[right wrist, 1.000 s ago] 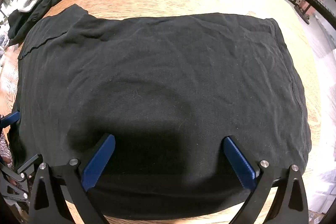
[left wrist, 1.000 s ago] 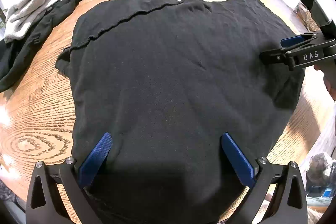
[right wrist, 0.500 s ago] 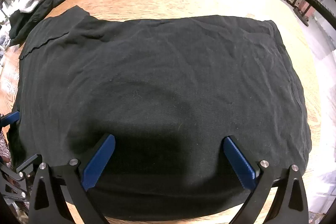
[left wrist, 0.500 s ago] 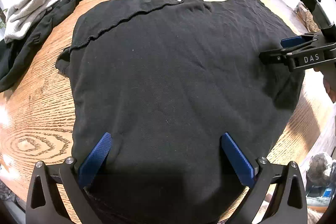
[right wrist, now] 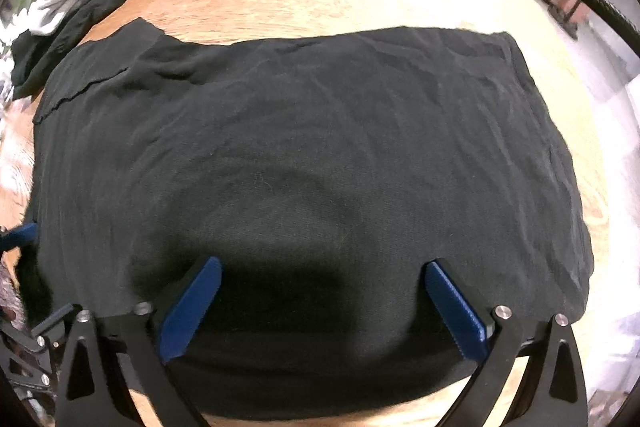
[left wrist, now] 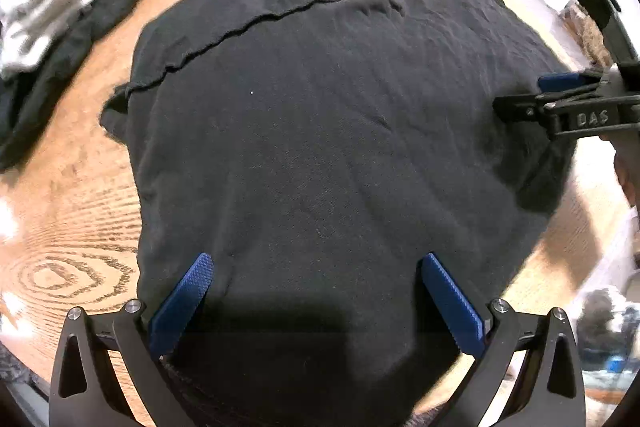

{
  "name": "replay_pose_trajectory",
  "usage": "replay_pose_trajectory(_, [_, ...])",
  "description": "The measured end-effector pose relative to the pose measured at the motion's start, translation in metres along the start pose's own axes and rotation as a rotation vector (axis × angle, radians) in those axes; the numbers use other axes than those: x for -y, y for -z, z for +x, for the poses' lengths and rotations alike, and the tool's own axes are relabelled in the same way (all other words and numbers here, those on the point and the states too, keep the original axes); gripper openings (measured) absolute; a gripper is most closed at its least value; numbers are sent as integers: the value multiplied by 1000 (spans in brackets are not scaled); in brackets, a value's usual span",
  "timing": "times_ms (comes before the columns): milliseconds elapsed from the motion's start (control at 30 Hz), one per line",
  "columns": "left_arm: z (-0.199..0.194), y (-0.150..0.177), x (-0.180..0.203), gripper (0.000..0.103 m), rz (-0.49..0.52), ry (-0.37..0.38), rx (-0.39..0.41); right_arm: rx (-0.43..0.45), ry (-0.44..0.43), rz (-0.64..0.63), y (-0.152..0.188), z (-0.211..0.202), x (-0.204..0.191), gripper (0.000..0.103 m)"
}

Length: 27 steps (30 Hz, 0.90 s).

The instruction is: Fold clothes

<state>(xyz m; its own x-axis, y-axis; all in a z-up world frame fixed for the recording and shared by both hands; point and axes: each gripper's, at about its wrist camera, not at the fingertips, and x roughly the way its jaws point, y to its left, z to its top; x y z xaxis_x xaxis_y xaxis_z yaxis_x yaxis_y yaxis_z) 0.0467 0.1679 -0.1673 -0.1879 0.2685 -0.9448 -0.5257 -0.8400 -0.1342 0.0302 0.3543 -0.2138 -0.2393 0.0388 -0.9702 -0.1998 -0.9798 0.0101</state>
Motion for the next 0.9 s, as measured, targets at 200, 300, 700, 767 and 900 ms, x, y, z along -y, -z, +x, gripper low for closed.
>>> replay_pose_trajectory(200, [-65,-40,-63,103,-170,-12,211,137,-107,-155,-45,-30,-48,98])
replay_pose_trajectory(300, [-61,-66,-87,103,-246,16,203,149,-141,-213,-108,-16,-67,98])
replay_pose_trajectory(700, [8,-112,-114,24,-365,74,111,121,-268,-133,-161,5,-107,48])
replay_pose_trajectory(767, [1,-106,-111,12,-357,91,147,144,-285,-145,-150,-5,-103,24])
replay_pose_trajectory(900, [-47,-91,-78,11,-205,41,272,268,-313,-177,-117,-56,-90,11])
